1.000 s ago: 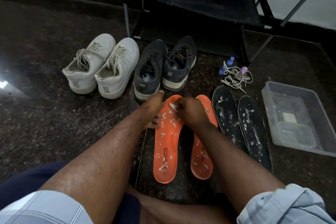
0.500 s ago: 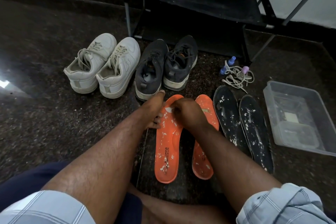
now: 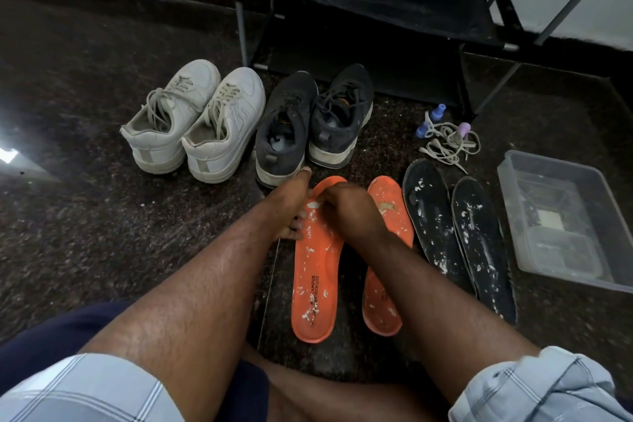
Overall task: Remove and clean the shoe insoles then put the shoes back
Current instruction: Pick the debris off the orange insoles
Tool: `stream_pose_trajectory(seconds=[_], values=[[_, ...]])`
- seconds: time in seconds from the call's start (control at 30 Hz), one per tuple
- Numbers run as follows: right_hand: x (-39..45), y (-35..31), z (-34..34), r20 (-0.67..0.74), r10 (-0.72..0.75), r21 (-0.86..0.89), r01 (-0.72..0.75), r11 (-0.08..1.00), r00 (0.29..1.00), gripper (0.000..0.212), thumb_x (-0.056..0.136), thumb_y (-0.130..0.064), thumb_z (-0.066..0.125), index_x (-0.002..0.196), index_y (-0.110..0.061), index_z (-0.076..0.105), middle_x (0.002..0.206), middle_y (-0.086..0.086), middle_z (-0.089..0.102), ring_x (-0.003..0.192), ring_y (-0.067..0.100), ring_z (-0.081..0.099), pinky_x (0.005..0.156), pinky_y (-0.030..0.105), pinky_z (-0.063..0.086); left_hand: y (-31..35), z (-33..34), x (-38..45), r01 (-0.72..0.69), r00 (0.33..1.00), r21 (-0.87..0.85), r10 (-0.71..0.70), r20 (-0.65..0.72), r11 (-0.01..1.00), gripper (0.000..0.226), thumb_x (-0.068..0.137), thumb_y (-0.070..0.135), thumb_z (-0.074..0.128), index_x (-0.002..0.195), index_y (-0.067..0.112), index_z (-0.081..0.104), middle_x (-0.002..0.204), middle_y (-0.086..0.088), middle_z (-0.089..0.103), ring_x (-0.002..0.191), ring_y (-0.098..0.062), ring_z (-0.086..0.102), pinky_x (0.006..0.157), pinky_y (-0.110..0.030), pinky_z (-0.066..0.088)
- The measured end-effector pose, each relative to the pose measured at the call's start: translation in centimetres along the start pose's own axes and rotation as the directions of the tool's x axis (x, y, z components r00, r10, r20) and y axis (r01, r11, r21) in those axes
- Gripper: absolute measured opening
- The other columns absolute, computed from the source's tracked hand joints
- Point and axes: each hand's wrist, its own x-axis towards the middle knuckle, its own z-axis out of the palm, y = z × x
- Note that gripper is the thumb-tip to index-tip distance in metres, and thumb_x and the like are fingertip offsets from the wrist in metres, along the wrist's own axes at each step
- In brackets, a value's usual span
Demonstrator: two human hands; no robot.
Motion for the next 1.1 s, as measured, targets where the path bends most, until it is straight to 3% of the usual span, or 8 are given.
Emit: stream_pose_trajectory(seconds=[0.1,0.3,0.47,0.6,0.73,0.93,1.1], values=[[0.1,0.2,-0.1,0.008,0.008,-0.019,-0.008,1.0,1.0,0.018,0.082,-0.013,0.064,0.096,-0.015,0.076,0.095,0.006,0.072,0.089,0.023,0.066,0.081,0.031,0.05,0.0,0.0,0.0,0.014,1.0,0.005,-0.014,-0.009,1.0,0.062,0.095,0.071,0.027,0.111,0.025,0.066,0.087,-0.007,0.049,0.064,-0.019,0.047,0.082,-0.039,0.054],[0.3,0.8,-1.2,-0.167,0.17,0.082,-0.158,0.984,0.971,0.018,0.087,-0.021,0.063,0.099,-0.014,0.074,0.096,0.007,0.068,0.091,0.021,0.062,0.078,0.031,0.046,0.0,-0.1,0.0,0.004,1.0,-0.004,-0.004,0.009,1.0,0.059,0.096,0.07,0.027,0.117,0.027,0.06,0.087,-0.006,0.05,0.065,-0.019,0.048,0.083,-0.04,0.053],[0.0,0.8,-1.3,-0.011,0.141,-0.053,-0.141,0.989,0.99,0.025,0.094,-0.025,0.058,0.09,-0.006,0.073,0.091,0.014,0.067,0.085,0.027,0.064,0.077,0.033,0.045,-0.1,-0.2,0.2,0.003,1.0,0.003,-0.003,0.017,1.0,0.067,0.095,0.071,0.026,0.131,0.025,0.06,0.088,-0.007,0.051,0.067,-0.02,0.05,0.08,-0.04,0.053],[-0.6,-1.1,-0.7,0.136,0.04,-0.153,-0.018,0.988,0.99,0.025,0.092,-0.007,0.048,0.109,-0.005,0.066,0.106,0.014,0.068,0.097,0.029,0.064,0.083,0.035,0.046,-0.1,-0.1,0.3,-0.001,1.0,-0.003,0.001,0.015,1.0,0.061,0.095,0.071,0.026,0.118,0.027,0.062,0.083,-0.007,0.047,0.064,-0.02,0.046,0.079,-0.038,0.052],[-0.5,-0.8,-0.5,0.131,-0.063,-0.163,0.084,0.983,0.989,0.024,0.087,-0.008,0.056,0.104,-0.007,0.072,0.102,0.012,0.067,0.094,0.028,0.063,0.086,0.036,0.048,-0.1,0.0,0.3,0.004,1.0,-0.011,-0.004,0.012,1.0,0.06,0.095,0.071,0.026,0.11,0.026,0.063,0.08,-0.006,0.045,0.062,-0.019,0.044,0.074,-0.035,0.051],[0.7,1.0,-1.7,0.013,0.132,-0.265,-0.123,0.956,0.991,0.016,0.089,-0.01,0.054,0.088,-0.006,0.07,0.093,0.013,0.062,0.083,0.029,0.061,0.075,0.034,0.042,0.0,-0.2,0.3,0.007,1.0,-0.023,-0.006,0.022,1.0,0.06,0.094,0.071,0.028,0.108,0.025,0.064,0.079,-0.005,0.046,0.061,-0.018,0.043,0.066,-0.031,0.051],[0.0,0.0,-1.1,0.184,-0.076,-0.219,0.116,0.969,0.98,0.017,0.085,-0.005,0.056,0.087,-0.001,0.072,0.093,0.015,0.067,0.088,0.029,0.062,0.083,0.038,0.047,0.0,-0.2,0.3,0.022,0.999,-0.011,-0.022,0.03,1.0,0.054,0.094,0.071,0.027,0.098,0.028,0.06,0.082,-0.005,0.046,0.062,-0.018,0.042,0.068,-0.031,0.049]])
